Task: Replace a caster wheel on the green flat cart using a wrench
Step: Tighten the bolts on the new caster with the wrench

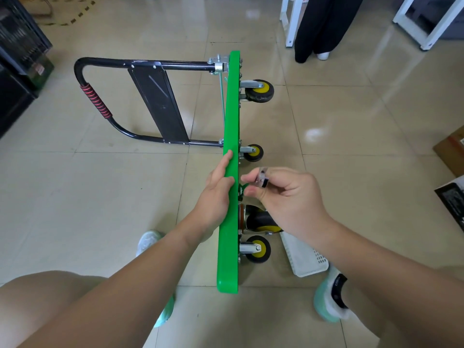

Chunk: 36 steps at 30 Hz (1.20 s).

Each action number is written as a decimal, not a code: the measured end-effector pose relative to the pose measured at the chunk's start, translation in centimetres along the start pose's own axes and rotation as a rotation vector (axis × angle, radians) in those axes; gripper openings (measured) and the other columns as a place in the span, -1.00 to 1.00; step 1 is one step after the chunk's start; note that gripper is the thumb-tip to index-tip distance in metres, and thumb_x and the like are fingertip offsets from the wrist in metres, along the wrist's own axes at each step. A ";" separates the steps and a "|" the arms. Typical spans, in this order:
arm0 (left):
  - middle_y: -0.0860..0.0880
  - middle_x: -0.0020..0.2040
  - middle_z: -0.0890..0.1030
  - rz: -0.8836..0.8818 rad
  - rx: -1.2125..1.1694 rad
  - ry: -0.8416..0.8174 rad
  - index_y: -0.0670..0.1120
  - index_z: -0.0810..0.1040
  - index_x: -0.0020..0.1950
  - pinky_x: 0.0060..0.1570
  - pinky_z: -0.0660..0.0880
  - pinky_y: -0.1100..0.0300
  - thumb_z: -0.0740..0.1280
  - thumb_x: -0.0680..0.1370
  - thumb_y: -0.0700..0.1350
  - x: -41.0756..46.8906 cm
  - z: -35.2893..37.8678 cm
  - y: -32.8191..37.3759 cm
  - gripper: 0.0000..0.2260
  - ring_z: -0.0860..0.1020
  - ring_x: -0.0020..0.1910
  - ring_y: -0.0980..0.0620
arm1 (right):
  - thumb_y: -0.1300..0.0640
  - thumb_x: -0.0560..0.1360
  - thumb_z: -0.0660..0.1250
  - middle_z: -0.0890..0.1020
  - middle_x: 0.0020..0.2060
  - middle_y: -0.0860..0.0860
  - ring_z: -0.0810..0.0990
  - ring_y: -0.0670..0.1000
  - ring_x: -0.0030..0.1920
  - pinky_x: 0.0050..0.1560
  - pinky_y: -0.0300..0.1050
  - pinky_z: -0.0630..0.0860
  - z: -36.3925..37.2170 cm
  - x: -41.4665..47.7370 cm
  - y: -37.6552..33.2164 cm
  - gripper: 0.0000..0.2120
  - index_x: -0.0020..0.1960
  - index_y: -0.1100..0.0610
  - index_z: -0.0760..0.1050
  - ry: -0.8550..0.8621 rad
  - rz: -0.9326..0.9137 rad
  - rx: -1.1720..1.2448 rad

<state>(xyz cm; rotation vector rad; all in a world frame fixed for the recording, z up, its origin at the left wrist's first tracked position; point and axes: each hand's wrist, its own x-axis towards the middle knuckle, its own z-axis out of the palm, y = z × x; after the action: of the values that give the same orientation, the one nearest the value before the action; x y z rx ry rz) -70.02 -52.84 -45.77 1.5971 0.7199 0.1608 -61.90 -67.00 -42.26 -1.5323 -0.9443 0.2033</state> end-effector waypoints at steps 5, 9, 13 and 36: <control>0.11 0.54 0.35 -0.011 -0.032 -0.014 0.50 0.22 0.52 0.25 0.35 0.22 0.20 0.62 -0.01 0.2 -0.1 -0.2 -0.44 0.40 0.37 0.26 | 0.32 0.38 0.55 0.70 -0.11 -0.09 0.71 -0.12 -0.09 0.03 -0.18 0.64 0.7 0.2 0.6 -0.72 0.04 0.07 0.70 -0.040 -0.046 0.017; -0.37 0.53 0.28 -0.030 -0.113 -0.014 0.67 0.32 0.27 0.52 0.24 -0.24 0.20 0.46 0.05 -0.2 -0.1 0.1 -0.45 0.32 0.48 -0.35 | 0.24 0.48 0.47 0.69 -0.10 -0.13 0.72 -0.02 -0.07 0.01 0.03 0.67 1.2 -0.4 1.0 -0.82 0.05 0.05 0.65 -0.113 -0.123 0.018; -0.47 0.51 0.18 -0.052 -0.149 -0.022 0.63 0.33 0.30 0.50 0.21 -0.34 0.18 0.48 0.03 -0.7 0.0 0.7 -0.46 0.24 0.48 -0.45 | 0.24 0.53 0.40 0.70 -0.09 -0.05 0.73 0.03 -0.10 -0.09 0.10 0.67 1.1 -0.5 1.2 -0.91 -0.01 0.11 0.67 -0.140 -0.231 -0.046; 0.06 0.47 0.43 -0.024 -0.047 -0.023 0.57 0.19 0.47 0.28 0.54 -0.21 0.08 0.51 0.09 -0.3 -0.2 0.1 -0.42 0.62 0.19 -0.08 | 0.33 0.49 0.46 0.74 -0.19 0.00 0.73 -0.01 -0.11 -0.04 -0.09 0.69 0.9 5.5 2.5 -0.80 0.02 0.08 0.65 0.044 0.463 0.254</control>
<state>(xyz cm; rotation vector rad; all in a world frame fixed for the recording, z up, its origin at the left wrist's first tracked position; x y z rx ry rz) -70.32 -52.82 -45.56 1.5426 0.7120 0.1410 -57.81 -62.54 -42.56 -1.4899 -0.4942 0.5946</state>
